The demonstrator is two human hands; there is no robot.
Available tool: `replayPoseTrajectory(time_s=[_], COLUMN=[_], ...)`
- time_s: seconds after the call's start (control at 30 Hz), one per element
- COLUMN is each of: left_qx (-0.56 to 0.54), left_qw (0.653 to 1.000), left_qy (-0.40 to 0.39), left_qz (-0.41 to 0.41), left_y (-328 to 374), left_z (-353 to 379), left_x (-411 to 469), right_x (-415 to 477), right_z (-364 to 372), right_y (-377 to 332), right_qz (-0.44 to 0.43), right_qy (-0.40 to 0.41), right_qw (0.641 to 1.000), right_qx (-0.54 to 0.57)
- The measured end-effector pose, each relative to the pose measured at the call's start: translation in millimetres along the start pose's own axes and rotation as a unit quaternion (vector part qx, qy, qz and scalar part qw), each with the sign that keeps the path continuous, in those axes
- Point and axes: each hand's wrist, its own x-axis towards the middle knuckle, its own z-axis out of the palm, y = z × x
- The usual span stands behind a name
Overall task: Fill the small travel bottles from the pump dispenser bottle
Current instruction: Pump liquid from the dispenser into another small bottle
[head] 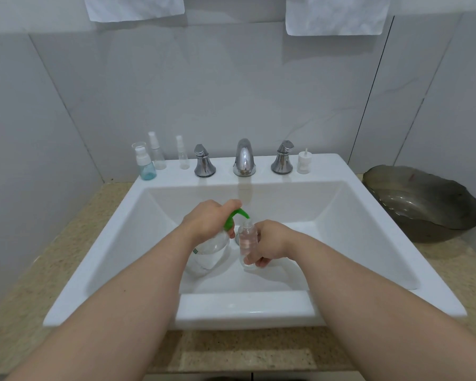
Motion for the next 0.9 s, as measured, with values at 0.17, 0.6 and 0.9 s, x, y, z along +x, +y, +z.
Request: replayPoseTrajectory(time_s=[0.17,0.6,0.9], left_qx=[-0.007,-0.006,0.002], left_qw=[1.000,1.000,1.000], left_qy=[-0.011,-0.013,-0.007], left_qz=[0.003,0.005,0.013], left_y=[0.8,0.9,0.8], left_z=[-0.5,-0.9,-1.0], left_x=[-0.7,0.2,-0.2], right_x=[-1.1,1.3,0.2], right_z=[0.0,-0.6,-0.3], right_y=[0.6,2.3,2.9], right_qz=[-0.005,-0.004,-0.005], right_qy=[-0.002,-0.006,-0.004], right_qw=[1.000,1.000,1.000], right_qx=[0.002,0.006,0.007])
